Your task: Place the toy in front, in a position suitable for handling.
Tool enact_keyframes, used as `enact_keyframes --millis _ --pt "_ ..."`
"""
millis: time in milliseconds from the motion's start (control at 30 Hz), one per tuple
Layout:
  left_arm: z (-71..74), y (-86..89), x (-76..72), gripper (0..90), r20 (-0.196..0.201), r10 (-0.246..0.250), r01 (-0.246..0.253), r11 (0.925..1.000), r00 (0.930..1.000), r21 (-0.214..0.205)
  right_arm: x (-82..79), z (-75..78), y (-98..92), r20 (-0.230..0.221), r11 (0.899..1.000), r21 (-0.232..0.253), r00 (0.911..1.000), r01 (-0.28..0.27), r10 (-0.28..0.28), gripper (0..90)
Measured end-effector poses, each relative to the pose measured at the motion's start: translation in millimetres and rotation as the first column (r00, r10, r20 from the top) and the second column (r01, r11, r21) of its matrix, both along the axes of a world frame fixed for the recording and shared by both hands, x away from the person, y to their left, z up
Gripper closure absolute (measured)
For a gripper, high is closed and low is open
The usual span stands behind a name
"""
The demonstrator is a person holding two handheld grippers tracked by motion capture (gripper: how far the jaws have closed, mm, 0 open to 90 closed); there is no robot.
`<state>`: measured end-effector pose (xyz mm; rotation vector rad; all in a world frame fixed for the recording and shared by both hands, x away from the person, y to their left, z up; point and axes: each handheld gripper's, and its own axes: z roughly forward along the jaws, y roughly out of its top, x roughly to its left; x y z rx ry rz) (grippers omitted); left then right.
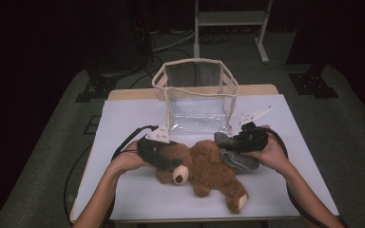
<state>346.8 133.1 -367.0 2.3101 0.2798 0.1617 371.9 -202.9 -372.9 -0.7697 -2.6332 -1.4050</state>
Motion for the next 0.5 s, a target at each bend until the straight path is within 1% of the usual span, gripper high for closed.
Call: enact_keyframes --millis 33,67,100,133,167,233,267,300,367,433,500 --pt "0.3 1.1 -1.5 25.2 -0.013 -0.003 0.003 0.9998 0.9999 -0.019 -5.4 -2.5 2.4 0.008 1.000 0.002 1.0000 -0.005 0.005 70.3" --pt "1.0 0.9 -2.8 19.7 -0.015 0.003 -0.004 0.9994 0.9999 -0.035 -11.1 -2.7 2.9 0.021 1.000 0.004 0.9998 -0.005 0.005 70.4" --pt "1.7 -0.3 -3.6 18.5 -0.013 0.008 -0.008 0.9992 0.9999 -0.040 -16.8 -1.8 2.4 0.038 1.000 0.003 0.9993 -0.004 0.004 70.6" --pt "0.8 -2.7 -4.0 18.4 -0.016 0.009 -0.010 0.9993 0.9998 -0.036 -22.6 -1.0 2.1 0.052 1.000 -0.001 0.9987 -0.004 0.004 70.6" --pt "-1.4 -5.5 -4.5 18.8 -0.023 0.003 -0.004 0.9996 0.9997 -0.027 -28.2 -0.2 2.0 0.062 1.000 -0.006 0.9980 -0.010 0.011 70.6" --pt "-6.1 -9.1 -7.1 25.7 -0.010 -0.021 0.021 0.9997 0.9997 -0.014 -37.9 1.5 1.5 0.077 1.000 -0.015 0.9967 -0.026 0.027 70.3" --pt "-7.3 -8.8 -9.7 29.0 -0.007 -0.022 0.021 0.9993 0.9997 -0.031 -41.8 3.3 0.3 0.087 0.999 -0.026 0.9957 -0.028 0.030 70.2" --pt "-7.5 -8.0 -11.5 31.2 -0.002 -0.020 0.020 0.9992 0.9998 -0.036 -44.8 5.9 -2.2 0.102 0.999 -0.038 0.9944 -0.026 0.030 70.1" --pt "-8.4 -5.9 -16.1 33.2 0.010 -0.024 0.025 0.9989 0.9997 -0.039 -45.1 10.4 -8.1 0.111 0.999 -0.032 0.9936 -0.013 0.016 70.1" --pt "-8.8 -3.8 -20.9 33.7 0.024 -0.026 0.027 0.9990 0.9994 -0.037 -39.9 13.4 -15.7 0.106 1.000 -0.014 0.9943 0.012 -0.010 70.0" --pt "-8.7 -2.1 -24.7 34.1 0.032 -0.026 0.027 0.9990 0.9992 -0.037 -33.6 12.3 -21.6 0.099 0.999 -0.016 0.9941 0.044 -0.043 69.9"
